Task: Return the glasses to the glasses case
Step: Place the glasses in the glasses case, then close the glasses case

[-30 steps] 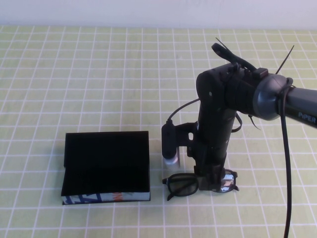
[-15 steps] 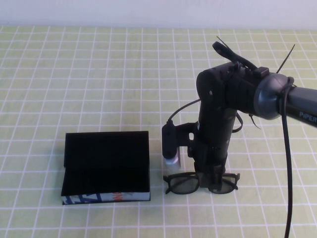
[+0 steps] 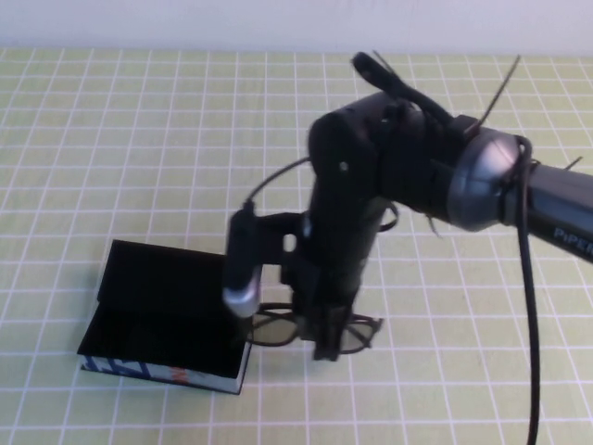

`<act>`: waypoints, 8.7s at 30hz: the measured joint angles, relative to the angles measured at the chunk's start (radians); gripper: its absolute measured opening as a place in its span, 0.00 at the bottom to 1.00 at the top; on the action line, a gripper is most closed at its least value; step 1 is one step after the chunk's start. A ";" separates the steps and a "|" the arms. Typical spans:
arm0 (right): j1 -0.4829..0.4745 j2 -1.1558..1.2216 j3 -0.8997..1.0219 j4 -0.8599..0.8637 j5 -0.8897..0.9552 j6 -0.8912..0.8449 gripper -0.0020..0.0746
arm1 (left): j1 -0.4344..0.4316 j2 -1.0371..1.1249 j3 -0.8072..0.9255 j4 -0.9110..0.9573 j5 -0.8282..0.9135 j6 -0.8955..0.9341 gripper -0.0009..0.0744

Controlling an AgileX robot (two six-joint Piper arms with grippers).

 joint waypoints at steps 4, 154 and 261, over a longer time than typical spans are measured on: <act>0.081 0.013 -0.087 -0.002 0.001 0.048 0.06 | 0.000 0.000 0.000 0.000 0.000 0.000 0.01; 0.158 0.141 -0.149 -0.108 0.009 0.643 0.01 | 0.000 0.000 0.000 0.002 0.000 0.000 0.01; -0.122 -0.103 -0.133 0.095 0.011 0.619 0.01 | 0.456 1.228 -0.834 -0.713 0.590 0.654 0.01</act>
